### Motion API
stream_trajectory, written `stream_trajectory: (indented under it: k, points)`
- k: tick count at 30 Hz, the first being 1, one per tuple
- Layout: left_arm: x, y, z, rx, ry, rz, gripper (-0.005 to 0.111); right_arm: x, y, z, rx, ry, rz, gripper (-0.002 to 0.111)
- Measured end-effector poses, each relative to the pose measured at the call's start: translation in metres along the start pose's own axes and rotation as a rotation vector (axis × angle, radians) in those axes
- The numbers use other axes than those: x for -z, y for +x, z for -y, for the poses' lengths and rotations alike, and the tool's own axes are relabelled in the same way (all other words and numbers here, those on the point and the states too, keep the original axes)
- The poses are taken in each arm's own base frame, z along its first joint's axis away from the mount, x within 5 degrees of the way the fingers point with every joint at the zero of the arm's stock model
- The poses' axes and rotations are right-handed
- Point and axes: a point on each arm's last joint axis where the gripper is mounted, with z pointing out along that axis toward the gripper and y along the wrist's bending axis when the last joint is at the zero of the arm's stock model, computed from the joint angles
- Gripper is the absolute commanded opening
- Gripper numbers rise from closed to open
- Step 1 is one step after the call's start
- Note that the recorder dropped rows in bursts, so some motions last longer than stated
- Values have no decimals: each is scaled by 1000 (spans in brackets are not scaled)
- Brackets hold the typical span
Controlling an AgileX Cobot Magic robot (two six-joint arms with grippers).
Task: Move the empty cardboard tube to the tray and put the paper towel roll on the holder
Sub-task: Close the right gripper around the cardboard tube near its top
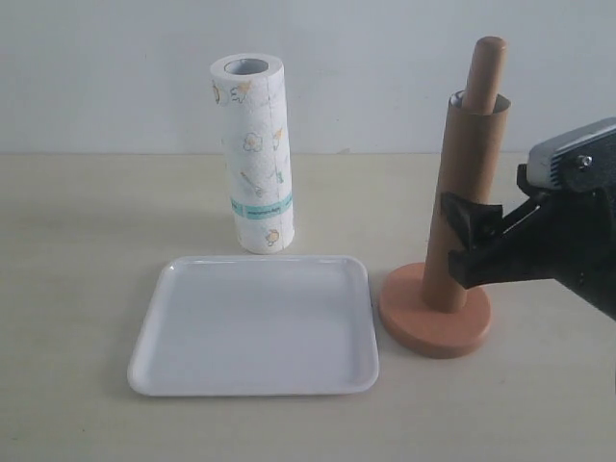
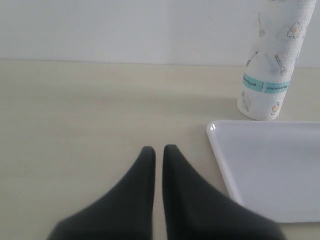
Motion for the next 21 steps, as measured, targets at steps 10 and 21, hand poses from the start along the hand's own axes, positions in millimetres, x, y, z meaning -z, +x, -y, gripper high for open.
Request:
stream_trajectory:
  k: [10,21]
  points:
    - [0,0,0,0,0,0,5,-17,-19,2,-9,13,37,67]
    - [0,0,0,0,0,0,5,-37,-16,6,-20,72,7,67]
